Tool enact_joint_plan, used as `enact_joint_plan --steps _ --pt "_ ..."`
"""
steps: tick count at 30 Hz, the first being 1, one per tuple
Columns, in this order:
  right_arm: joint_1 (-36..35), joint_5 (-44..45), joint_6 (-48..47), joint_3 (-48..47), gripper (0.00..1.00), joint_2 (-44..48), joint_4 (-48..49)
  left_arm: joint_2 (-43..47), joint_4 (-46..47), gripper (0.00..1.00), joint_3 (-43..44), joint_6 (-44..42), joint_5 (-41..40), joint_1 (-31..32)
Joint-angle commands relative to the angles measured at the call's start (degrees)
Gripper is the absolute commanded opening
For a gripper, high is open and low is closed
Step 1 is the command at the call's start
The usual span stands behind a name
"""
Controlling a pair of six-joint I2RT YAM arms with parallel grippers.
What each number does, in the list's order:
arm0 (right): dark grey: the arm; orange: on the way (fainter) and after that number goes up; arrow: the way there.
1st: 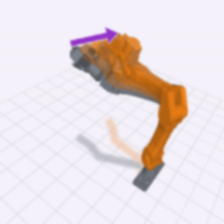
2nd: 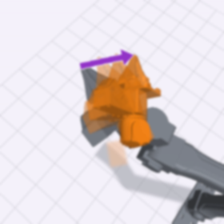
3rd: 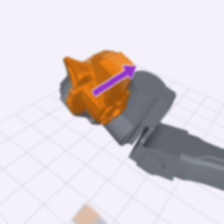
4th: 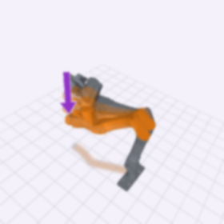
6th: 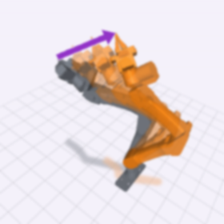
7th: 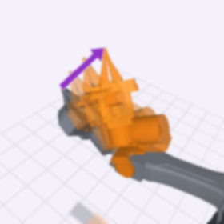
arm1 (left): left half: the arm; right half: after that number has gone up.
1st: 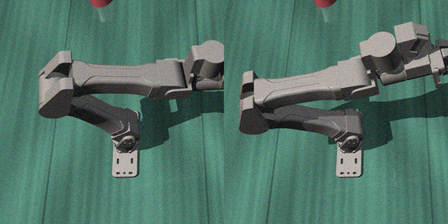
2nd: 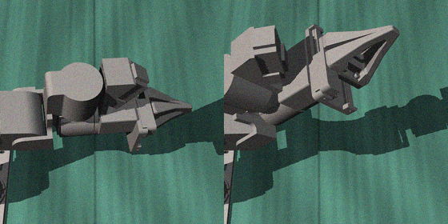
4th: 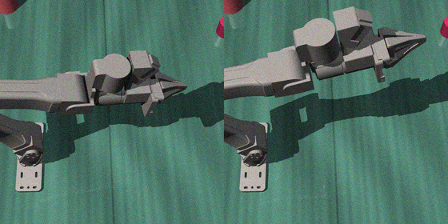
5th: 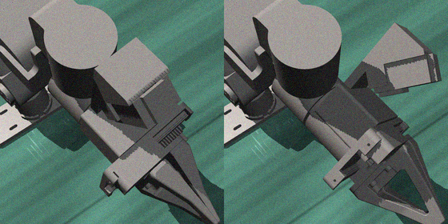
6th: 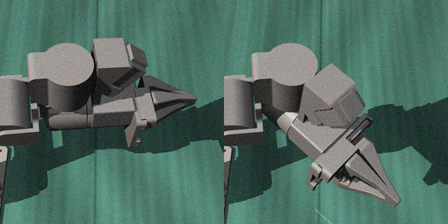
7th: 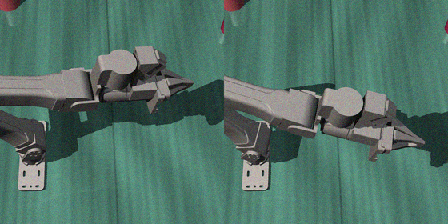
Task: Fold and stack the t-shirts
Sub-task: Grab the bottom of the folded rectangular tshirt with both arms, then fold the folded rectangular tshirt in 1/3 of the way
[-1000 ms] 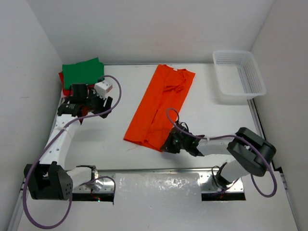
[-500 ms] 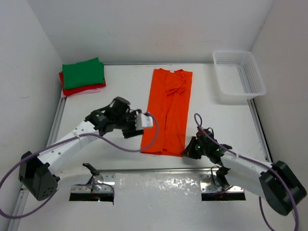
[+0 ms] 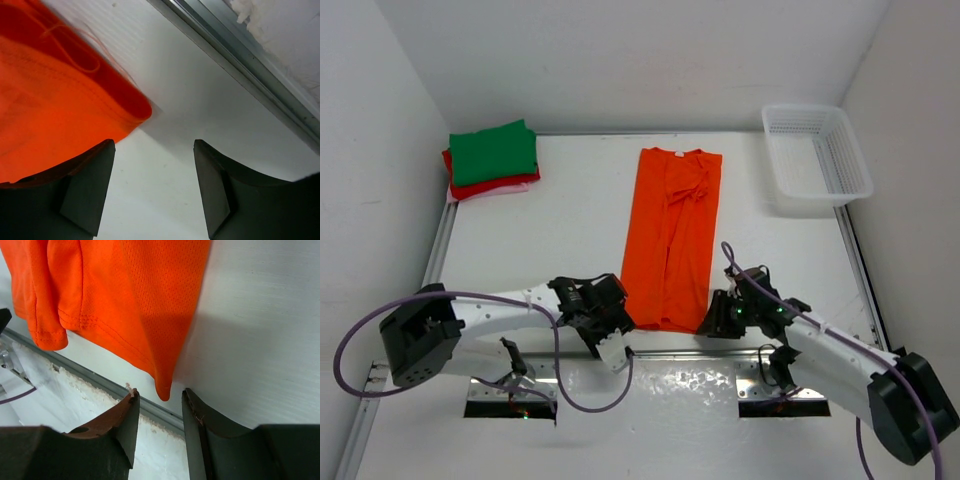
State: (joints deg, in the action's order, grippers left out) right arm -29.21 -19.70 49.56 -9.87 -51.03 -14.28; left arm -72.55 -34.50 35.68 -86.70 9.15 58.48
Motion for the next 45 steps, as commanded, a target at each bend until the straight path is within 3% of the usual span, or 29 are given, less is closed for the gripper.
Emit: enact_joint_plan --steps 1,5,8,13,17,20,22,28,33,42,45 --pt "0.3 -0.16 -0.78 -2.87 0.39 -1.96 -0.84 -1.53 6.37 0.63 -0.61 -8.83 -0.8 0.23" --pt "0.3 0.11 -0.35 -2.97 0.39 -4.78 0.21 -3.29 11.9 0.62 -1.58 -6.22 1.75 0.23" --pt "0.3 -1.12 2.63 -0.51 0.38 -6.62 6.61 -4.7 15.86 0.59 -2.8 -6.11 1.31 0.23" --pt "0.29 -1.13 4.23 -0.41 0.35 -8.12 9.8 -5.49 15.25 0.36 -2.64 -5.77 4.82 0.5" --pt "0.3 0.1 4.41 -1.2 0.26 -8.74 10.33 -6.02 17.01 0.24 -3.34 -5.24 5.62 1.02" --pt "0.3 1.24 4.05 -2.08 0.13 -8.74 9.19 -6.02 19.29 0.0 -2.9 -3.4 6.32 1.2" --pt "0.3 1.33 3.53 -2.87 0.0 -8.57 8.49 -6.02 19.82 0.0 -1.68 -1.12 5.8 1.2" --pt "3.28 3.09 -0.68 -11.47 0.0 -6.9 0.93 -5.14 14.38 0.0 7.62 9.16 7.19 -0.99" --pt "10.03 2.48 -6.22 -21.84 0.0 -8.82 -6.1 -6.72 9.81 0.0 16.77 14.27 12.56 -9.07" --pt "20.14 -1.83 -12.38 -38.81 0.0 -24.81 -7.08 -23.74 4.71 0.0 37.24 20.68 15.37 -21.38" --pt "21.91 -2.53 -13.96 -44.17 0.0 -31.49 -7.16 -30.86 2.16 0.0 48.56 24.1 15.47 -24.72"
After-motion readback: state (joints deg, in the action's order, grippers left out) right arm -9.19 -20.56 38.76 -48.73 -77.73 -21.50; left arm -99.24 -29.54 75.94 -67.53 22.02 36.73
